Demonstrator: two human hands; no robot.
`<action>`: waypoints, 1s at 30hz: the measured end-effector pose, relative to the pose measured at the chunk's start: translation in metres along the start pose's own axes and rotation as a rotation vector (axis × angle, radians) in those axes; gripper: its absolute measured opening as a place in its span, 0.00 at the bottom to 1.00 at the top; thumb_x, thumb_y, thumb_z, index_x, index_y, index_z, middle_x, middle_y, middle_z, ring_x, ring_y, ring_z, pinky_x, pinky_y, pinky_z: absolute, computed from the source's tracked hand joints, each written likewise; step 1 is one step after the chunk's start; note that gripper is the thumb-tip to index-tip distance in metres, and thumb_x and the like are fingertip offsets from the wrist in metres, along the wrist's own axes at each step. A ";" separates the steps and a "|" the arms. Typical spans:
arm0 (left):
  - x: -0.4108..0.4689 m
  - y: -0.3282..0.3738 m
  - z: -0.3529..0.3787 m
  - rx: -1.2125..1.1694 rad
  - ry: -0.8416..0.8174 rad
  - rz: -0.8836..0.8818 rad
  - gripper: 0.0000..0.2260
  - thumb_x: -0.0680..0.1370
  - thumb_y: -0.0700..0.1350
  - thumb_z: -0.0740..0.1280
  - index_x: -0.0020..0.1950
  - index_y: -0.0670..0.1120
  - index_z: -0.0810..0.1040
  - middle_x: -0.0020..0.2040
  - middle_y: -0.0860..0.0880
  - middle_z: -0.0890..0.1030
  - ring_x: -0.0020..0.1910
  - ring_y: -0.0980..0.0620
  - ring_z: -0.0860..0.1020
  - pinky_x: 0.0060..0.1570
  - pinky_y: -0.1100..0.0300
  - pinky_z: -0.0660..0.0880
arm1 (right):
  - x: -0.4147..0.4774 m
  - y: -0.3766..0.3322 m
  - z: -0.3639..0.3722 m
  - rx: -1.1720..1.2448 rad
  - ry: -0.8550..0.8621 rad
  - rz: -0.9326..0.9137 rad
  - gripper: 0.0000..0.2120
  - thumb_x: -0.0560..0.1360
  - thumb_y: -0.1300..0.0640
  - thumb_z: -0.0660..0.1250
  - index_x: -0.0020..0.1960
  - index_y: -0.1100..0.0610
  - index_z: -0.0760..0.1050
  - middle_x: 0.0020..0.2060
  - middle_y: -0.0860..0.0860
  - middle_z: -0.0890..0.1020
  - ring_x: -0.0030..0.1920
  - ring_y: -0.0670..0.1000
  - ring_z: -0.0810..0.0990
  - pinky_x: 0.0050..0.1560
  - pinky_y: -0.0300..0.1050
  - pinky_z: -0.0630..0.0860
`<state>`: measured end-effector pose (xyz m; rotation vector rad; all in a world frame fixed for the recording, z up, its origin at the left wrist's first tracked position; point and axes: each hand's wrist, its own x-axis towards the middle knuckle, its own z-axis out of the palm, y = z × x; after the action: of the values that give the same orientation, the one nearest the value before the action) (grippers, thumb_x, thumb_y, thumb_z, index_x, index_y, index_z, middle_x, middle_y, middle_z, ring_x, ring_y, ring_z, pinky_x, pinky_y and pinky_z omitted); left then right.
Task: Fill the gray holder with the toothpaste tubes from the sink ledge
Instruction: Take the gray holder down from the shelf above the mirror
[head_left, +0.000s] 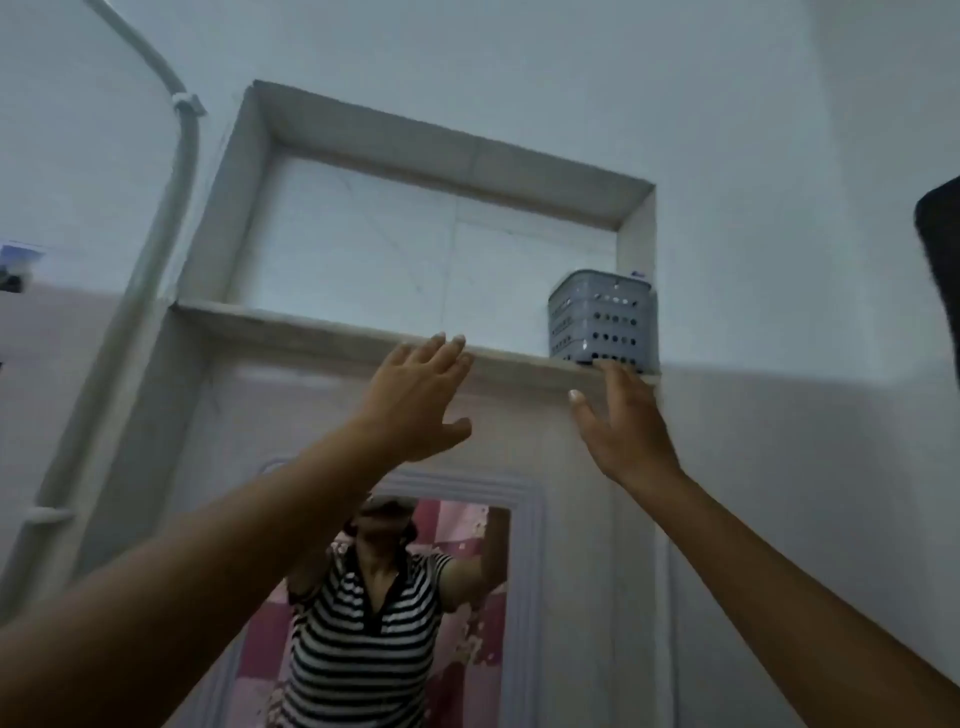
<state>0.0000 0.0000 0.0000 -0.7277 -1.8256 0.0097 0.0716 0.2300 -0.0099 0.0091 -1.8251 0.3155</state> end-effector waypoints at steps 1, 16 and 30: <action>0.011 -0.002 0.004 0.034 -0.023 -0.002 0.37 0.77 0.62 0.59 0.80 0.46 0.50 0.81 0.46 0.50 0.80 0.46 0.49 0.78 0.46 0.51 | 0.011 0.005 0.001 -0.001 0.014 0.022 0.25 0.84 0.50 0.64 0.77 0.59 0.67 0.75 0.59 0.72 0.74 0.59 0.70 0.73 0.55 0.70; 0.040 -0.016 0.052 -0.178 0.078 -0.057 0.41 0.67 0.62 0.52 0.79 0.52 0.50 0.80 0.51 0.57 0.80 0.48 0.50 0.77 0.48 0.39 | 0.137 -0.026 0.022 0.015 0.084 0.478 0.62 0.66 0.31 0.78 0.84 0.45 0.41 0.78 0.61 0.61 0.77 0.63 0.64 0.72 0.65 0.66; 0.038 -0.016 -0.016 -0.917 -0.223 -0.238 0.27 0.79 0.64 0.52 0.73 0.50 0.69 0.76 0.47 0.68 0.76 0.46 0.63 0.77 0.43 0.50 | 0.088 -0.067 -0.052 0.528 0.058 0.225 0.44 0.59 0.38 0.81 0.66 0.41 0.61 0.65 0.55 0.74 0.59 0.59 0.81 0.54 0.59 0.85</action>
<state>-0.0015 -0.0001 0.0439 -1.1514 -2.0987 -0.9886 0.1077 0.1911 0.1003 0.1617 -1.6409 0.9396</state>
